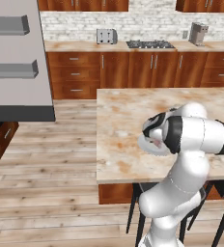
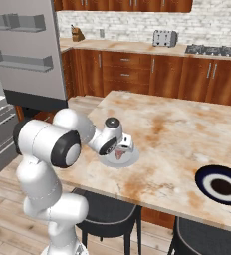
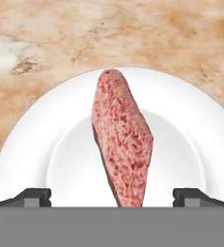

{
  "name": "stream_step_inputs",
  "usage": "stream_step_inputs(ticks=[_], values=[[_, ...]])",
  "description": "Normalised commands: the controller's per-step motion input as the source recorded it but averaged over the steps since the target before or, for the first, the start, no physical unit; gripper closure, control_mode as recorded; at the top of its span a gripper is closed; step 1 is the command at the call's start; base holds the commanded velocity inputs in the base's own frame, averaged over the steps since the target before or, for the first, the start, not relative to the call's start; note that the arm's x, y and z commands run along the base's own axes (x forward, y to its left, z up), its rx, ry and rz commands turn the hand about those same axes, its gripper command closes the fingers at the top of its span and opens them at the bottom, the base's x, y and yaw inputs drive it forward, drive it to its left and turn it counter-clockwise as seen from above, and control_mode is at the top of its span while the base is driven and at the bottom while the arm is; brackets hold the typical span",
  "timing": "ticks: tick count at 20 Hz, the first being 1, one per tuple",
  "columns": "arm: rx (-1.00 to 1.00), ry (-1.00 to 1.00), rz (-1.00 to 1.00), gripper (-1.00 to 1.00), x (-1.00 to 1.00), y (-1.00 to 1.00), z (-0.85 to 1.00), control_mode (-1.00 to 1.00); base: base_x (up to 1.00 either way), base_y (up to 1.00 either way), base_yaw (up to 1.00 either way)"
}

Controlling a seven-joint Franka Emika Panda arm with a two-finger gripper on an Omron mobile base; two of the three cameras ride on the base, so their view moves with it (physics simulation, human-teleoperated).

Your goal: Transport the steak and broccoli to the fridge. Place the steak on the rack containing meat and place the broccoli on the rack containing the vegetable, ensuring meats and vegetables are on different racks.

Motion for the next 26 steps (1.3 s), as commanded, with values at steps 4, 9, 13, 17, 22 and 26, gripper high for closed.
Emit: stream_step_inputs(ticks=[4, 9, 13, 17, 22, 26], values=[[0.00, 0.00, 0.00, -1.00, 0.28, -0.01, -0.31, -1.00, 0.00, 0.00, 0.00], [0.00, 0.02, 0.00, -1.00, 0.32, -0.13, -0.19, -1.00, 0.00, 0.00, 0.00], [0.00, 0.05, 0.00, -1.00, 0.25, -0.19, -0.21, -1.00, 0.00, 0.00, 0.00], [0.00, 0.05, 0.00, -1.00, 0.42, 0.00, -0.33, -1.00, 0.00, 0.00, 0.00], [0.00, 0.07, 0.00, 1.00, 0.39, 0.16, -0.47, -1.00, 0.00, 0.00, 0.00], [0.00, 0.04, 0.00, 1.00, 0.08, 0.20, -0.27, -1.00, 0.00, 0.00, 0.00]])
